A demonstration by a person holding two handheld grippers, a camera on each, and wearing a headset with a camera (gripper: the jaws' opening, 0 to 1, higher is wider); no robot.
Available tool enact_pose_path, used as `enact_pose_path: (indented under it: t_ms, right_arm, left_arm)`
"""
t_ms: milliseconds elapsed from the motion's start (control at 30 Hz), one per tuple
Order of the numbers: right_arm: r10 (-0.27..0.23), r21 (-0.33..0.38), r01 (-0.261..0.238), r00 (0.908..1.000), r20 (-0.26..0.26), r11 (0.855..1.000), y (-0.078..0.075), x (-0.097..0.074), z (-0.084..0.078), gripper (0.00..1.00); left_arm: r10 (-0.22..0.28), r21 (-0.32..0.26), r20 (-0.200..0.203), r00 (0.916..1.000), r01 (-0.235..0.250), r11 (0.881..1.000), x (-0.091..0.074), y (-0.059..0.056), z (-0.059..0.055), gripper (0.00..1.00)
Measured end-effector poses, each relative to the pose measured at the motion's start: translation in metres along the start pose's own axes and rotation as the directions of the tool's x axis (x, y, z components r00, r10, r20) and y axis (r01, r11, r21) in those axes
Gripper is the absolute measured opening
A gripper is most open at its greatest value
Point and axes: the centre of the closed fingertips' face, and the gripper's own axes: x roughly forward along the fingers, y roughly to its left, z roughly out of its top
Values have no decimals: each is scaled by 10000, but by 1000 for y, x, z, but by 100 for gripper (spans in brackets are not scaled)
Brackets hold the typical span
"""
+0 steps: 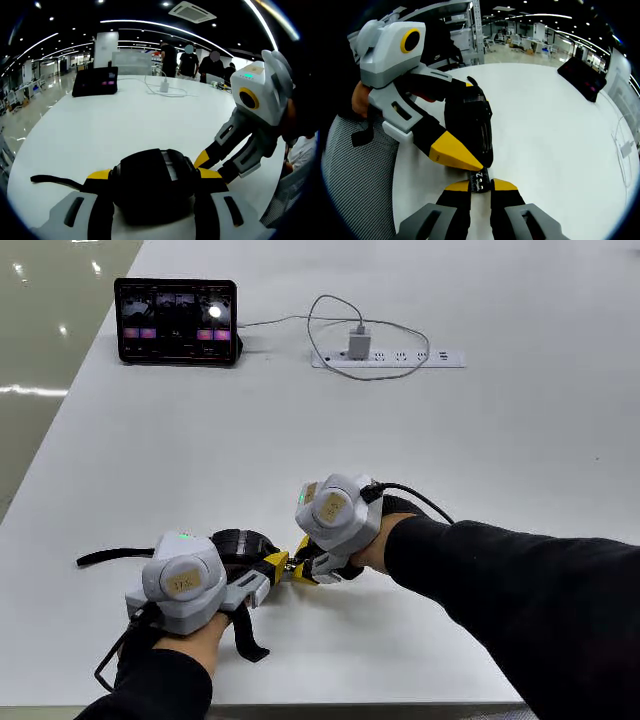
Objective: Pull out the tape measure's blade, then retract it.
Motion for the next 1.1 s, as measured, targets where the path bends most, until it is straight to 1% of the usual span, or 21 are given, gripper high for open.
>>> enact_pose_path:
  t_ms: [167, 367, 533, 800, 933, 1100]
  right_arm:
    - [-41, 54, 40, 9999, 136, 10000, 1, 0, 1, 11]
    - [-1, 85, 0, 9999, 149, 10000, 1, 2, 3, 11]
    - [80, -103, -80, 10000, 52, 9999, 2, 4, 6, 11]
    - [10, -65, -10, 9999, 107, 10000, 2, 6, 9, 11]
    - [3, -235, 0, 9999, 116, 9997, 2, 7, 10, 11]
    - [46, -96, -45, 9999, 165, 9999, 2, 8, 9, 12]
  left_arm:
    - [-16, -24, -4, 10000, 16, 10000, 0, 0, 0, 59]
    - [-22, -52, 13, 10000, 22, 10000, 0, 0, 0, 59]
    - [-17, -65, 18, 10000, 18, 10000, 0, 0, 0, 59]
    - [-14, -74, 28, 10000, 14, 10000, 0, 0, 0, 59]
    - [-16, -83, 28, 10000, 16, 10000, 0, 0, 0, 60]
    - [-32, -97, 23, 10000, 33, 9999, 0, 0, 0, 60]
